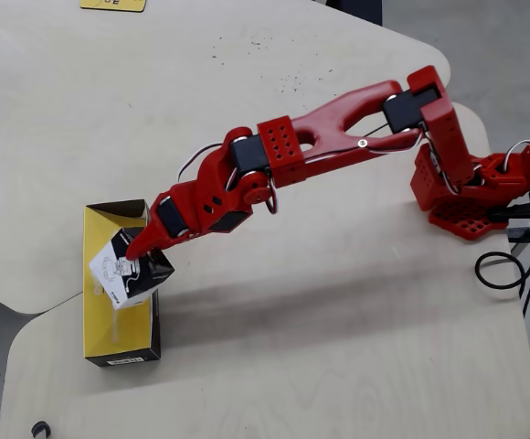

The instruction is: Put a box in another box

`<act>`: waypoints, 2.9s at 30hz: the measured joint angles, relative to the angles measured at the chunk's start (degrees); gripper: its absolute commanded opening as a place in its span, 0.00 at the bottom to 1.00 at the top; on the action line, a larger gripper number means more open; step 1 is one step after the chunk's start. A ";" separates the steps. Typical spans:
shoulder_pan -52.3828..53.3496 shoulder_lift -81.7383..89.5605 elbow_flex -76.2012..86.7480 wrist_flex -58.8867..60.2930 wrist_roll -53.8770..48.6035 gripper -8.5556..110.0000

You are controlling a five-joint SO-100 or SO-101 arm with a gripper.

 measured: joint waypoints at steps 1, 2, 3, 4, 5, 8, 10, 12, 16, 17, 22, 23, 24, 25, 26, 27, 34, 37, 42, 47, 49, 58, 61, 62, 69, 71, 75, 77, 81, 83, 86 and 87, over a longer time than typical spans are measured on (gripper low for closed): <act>0.00 0.00 0.00 0.35 -0.44 0.34; 0.00 0.00 0.00 0.79 -0.97 0.35; 0.00 0.00 0.00 1.14 -1.67 0.35; 0.00 0.18 0.00 1.49 -2.11 0.35; 0.00 0.53 0.00 1.76 -2.46 0.36; 0.00 1.85 0.00 2.81 -3.96 0.37; 0.00 2.90 0.00 3.69 -5.01 0.37; 0.00 4.66 0.00 4.92 -6.24 0.37; 0.00 10.28 0.00 9.67 -11.07 0.37; 0.00 12.13 0.00 11.69 -13.10 0.37; -1.23 23.64 5.80 24.26 -26.63 0.34; -1.76 26.89 8.26 26.46 -29.09 0.32; -2.37 30.50 11.34 28.39 -31.38 0.30; -2.81 34.28 14.77 30.15 -33.40 0.28; -3.16 38.41 18.63 31.64 -35.60 0.27; -3.34 42.54 22.76 32.70 -37.53 0.25; -0.18 68.99 54.40 32.34 -46.14 0.07; 2.02 77.08 66.01 28.65 -48.08 0.07; 3.43 85.52 80.68 25.22 -51.59 0.07; 5.80 95.54 93.96 23.38 -55.81 0.07; 6.94 100.02 98.44 23.38 -57.66 0.07; 10.46 116.02 109.34 27.95 -64.34 0.07; 10.72 118.74 109.95 29.71 -65.74 0.07; 10.72 119.53 109.95 30.06 -65.57 0.07; 10.72 122.70 109.95 31.64 -65.57 0.07; 10.72 122.70 109.95 31.64 -65.57 0.07; 10.72 122.70 109.95 31.64 -65.57 0.07; 10.72 122.70 109.95 31.64 -65.57 0.07; 10.72 122.70 109.95 31.64 -65.57 0.07; 10.72 122.70 109.95 31.64 -65.57 0.07; 10.72 122.70 109.95 31.64 -65.57 0.07; 10.72 122.70 109.95 31.64 -65.57 0.07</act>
